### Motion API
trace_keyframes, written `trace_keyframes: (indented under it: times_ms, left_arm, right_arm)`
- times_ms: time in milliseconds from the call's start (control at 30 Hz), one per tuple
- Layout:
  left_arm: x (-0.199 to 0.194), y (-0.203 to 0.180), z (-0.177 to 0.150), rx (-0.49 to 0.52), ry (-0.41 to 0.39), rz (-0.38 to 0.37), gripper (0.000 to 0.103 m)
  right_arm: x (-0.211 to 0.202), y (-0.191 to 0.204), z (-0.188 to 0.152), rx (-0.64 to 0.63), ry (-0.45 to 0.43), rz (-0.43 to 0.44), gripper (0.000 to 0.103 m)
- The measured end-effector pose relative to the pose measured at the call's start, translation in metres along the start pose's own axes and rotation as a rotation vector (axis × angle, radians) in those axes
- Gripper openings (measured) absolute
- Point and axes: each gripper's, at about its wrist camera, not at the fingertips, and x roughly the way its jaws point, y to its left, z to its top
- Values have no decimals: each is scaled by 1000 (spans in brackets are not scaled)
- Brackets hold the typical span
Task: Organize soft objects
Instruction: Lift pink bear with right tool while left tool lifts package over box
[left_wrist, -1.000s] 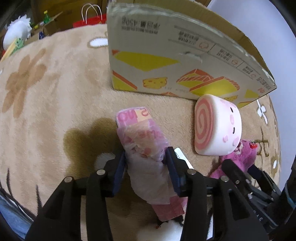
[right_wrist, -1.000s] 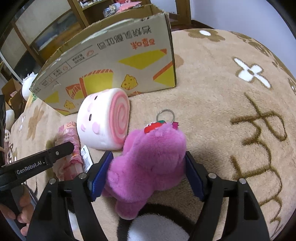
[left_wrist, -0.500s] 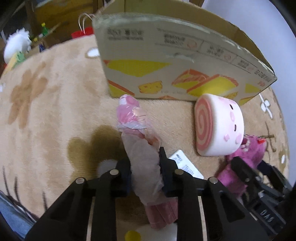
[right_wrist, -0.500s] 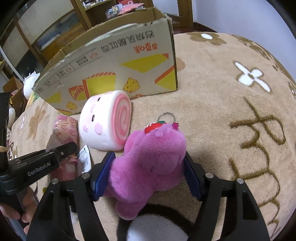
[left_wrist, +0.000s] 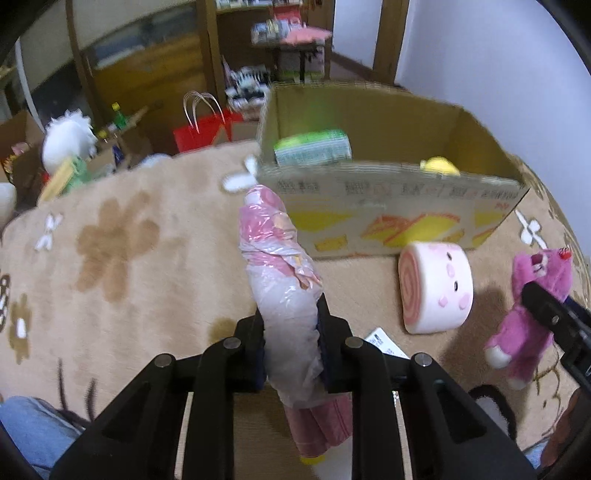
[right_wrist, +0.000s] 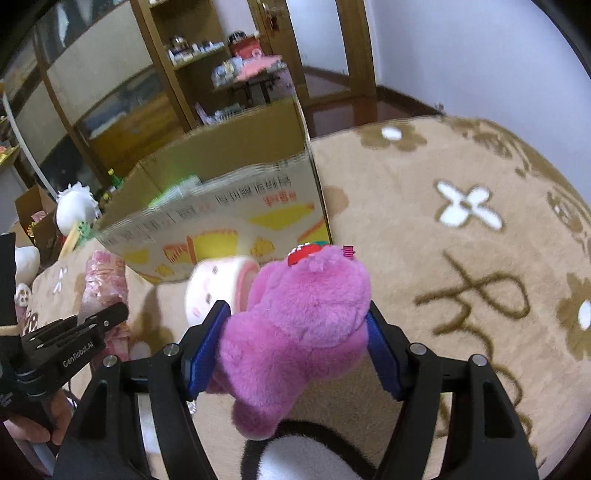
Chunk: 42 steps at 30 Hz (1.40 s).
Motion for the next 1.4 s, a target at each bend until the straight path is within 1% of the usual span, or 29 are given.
trace_keyframes:
  times_ms: [133,200,267,367,533,667,800,933,1033,1133,1200,1400]
  left_arm:
    - [-24,8,7,6,-66,6,19]
    - [-38,2,11,21,-106,13,19]
    - [-40,13,15,39,-143,16,19]
    - [-50,12,21,60,-188,12,20]
    - [-63,9,31,68,-229,-3,20]
    - [-71,5,39,93,-275,9,20]
    - [-73,-2,50,115,-309,8,20]
    - [-72,-12,63,160,-354,3,20]
    - [-69,-18,69,176,-370,-3,20]
    - [-62,-20,72,181,-359,-15,20]
    - [-57,-23,74,192,-356,-6,20]
    - [-47,-26,84,198,-366,11,20]
  right_arm:
    - [-19,7,7,-18,-74,11,75]
    - [-26,10,12,-27,-108,10,75]
    - [-33,10,17,-31,-138,16,75]
    - [-41,11,25,-40,-180,17,75]
    - [-53,15,33,-56,-237,19,75]
    - [-59,23,43,-92,-281,-1,75]
    - [-61,29,53,-121,-319,-25,75]
    - [-59,34,63,-138,-343,-37,75]
    - [-52,36,67,-137,-358,-40,75]
    - [-45,37,70,-130,-372,-35,76]
    - [-39,39,71,-136,-380,-25,76]
    - [-23,53,72,-187,-383,-41,76]
